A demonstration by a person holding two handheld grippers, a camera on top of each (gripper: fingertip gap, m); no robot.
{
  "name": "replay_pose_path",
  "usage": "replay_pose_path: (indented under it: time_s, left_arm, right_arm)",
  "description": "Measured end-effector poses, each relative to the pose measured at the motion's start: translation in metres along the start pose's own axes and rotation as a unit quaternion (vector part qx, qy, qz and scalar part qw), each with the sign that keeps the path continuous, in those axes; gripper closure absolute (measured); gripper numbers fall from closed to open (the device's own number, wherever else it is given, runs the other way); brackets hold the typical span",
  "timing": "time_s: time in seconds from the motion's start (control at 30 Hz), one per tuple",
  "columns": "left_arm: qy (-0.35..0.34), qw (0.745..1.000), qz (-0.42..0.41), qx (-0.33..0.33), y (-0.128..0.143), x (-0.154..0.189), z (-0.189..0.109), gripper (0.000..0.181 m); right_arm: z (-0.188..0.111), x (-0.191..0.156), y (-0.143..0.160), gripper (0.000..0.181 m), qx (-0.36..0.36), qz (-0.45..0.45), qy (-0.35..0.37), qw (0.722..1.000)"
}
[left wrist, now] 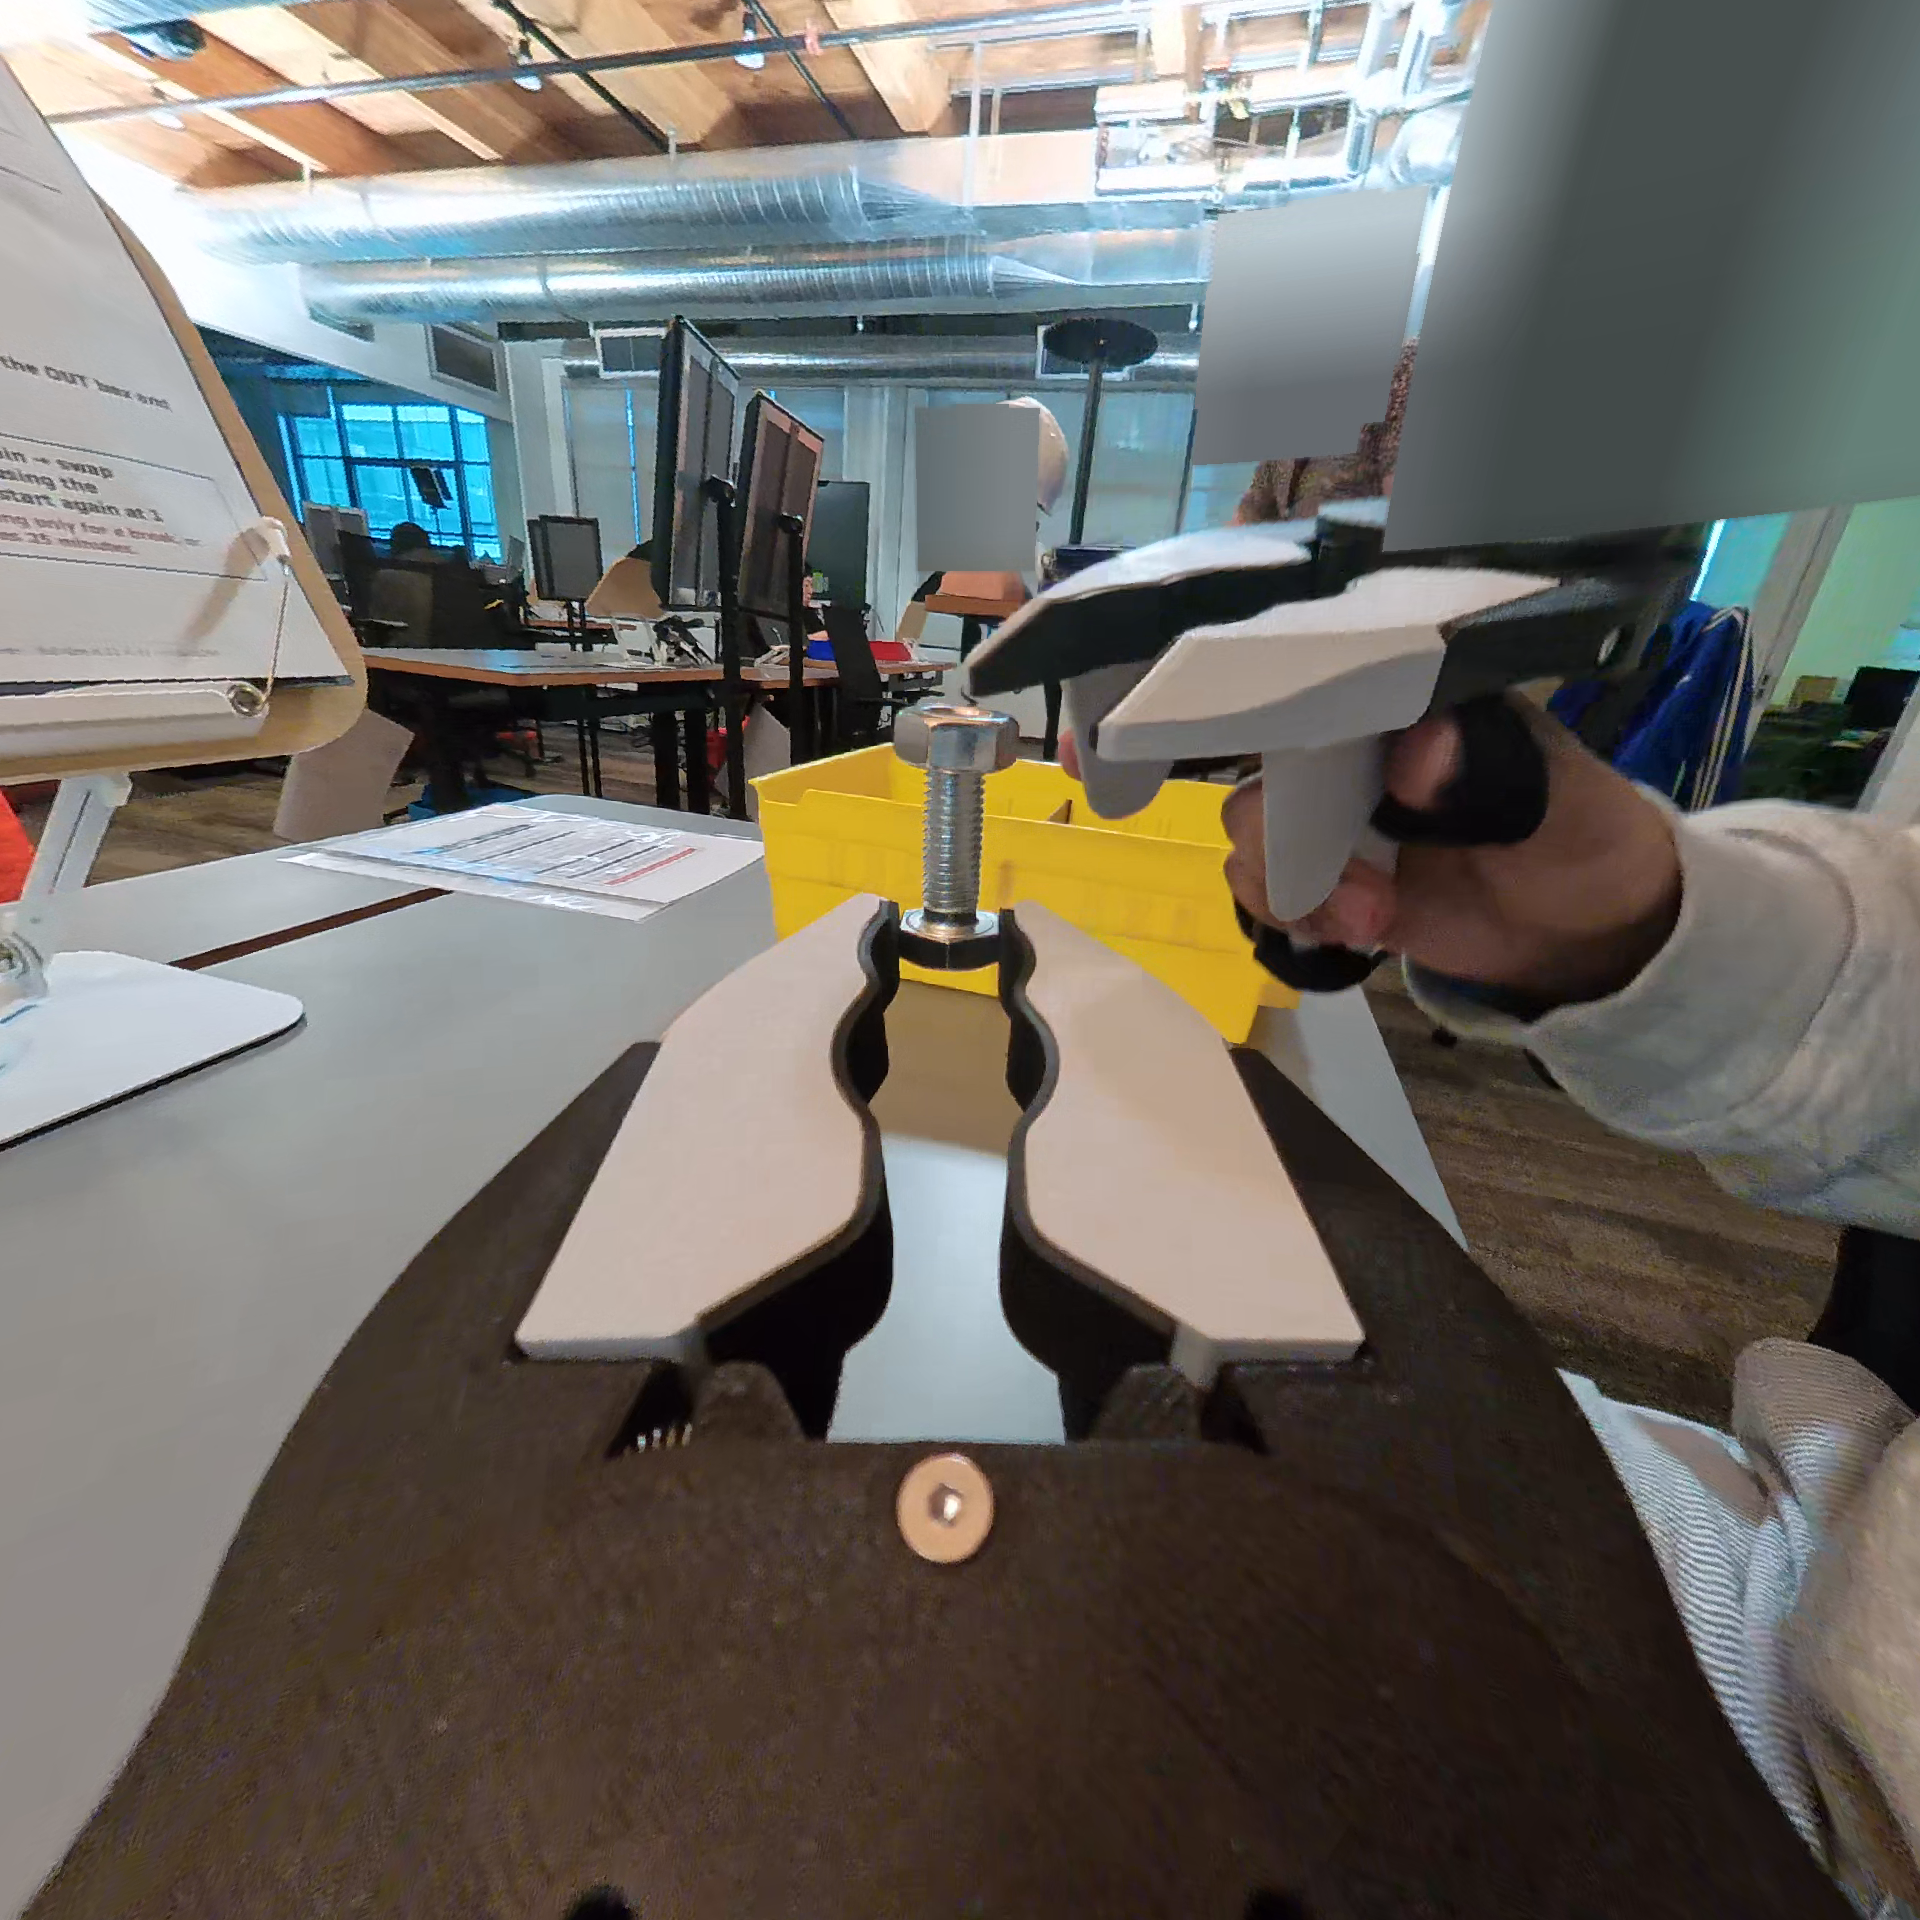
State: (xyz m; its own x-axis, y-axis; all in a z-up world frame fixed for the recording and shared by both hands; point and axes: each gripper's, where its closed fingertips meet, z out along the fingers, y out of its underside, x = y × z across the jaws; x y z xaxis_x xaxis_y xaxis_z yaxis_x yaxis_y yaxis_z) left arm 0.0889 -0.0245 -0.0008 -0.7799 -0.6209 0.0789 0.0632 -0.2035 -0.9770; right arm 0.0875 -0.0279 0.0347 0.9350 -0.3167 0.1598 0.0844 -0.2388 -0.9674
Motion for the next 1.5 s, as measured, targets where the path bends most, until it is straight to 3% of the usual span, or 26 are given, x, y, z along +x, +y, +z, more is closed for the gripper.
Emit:
replay_pose_path:
  time_s: [0.07,0.23,1.07,1.2,1.5]
  left_arm:
    - [0.000,1.000,0.000,-0.005,0.003,-0.001,0.001,0.163]
    - [0.008,1.000,-0.009,-0.012,0.009,0.002,0.003,0.163]
    - [0.034,0.999,-0.010,-0.022,0.014,0.020,0.005,0.163]
    - [0.038,0.999,-0.005,-0.023,0.014,0.022,0.005,0.163]
    - [0.078,0.996,-0.020,-0.021,0.013,0.032,0.005,0.163]
  right_arm:
    - [-0.007,0.000,0.001,0.155,0.061,0.013,0.000,0.998]
    - [-0.017,0.003,0.003,0.157,0.128,0.077,-0.016,0.989]
    - [0.006,-0.017,0.012,0.155,0.101,0.069,0.008,0.992]
    - [0.004,-0.016,0.012,0.162,0.099,0.064,0.011,0.993]
    - [0.002,-0.027,0.009,0.162,0.098,0.027,-0.056,0.993]
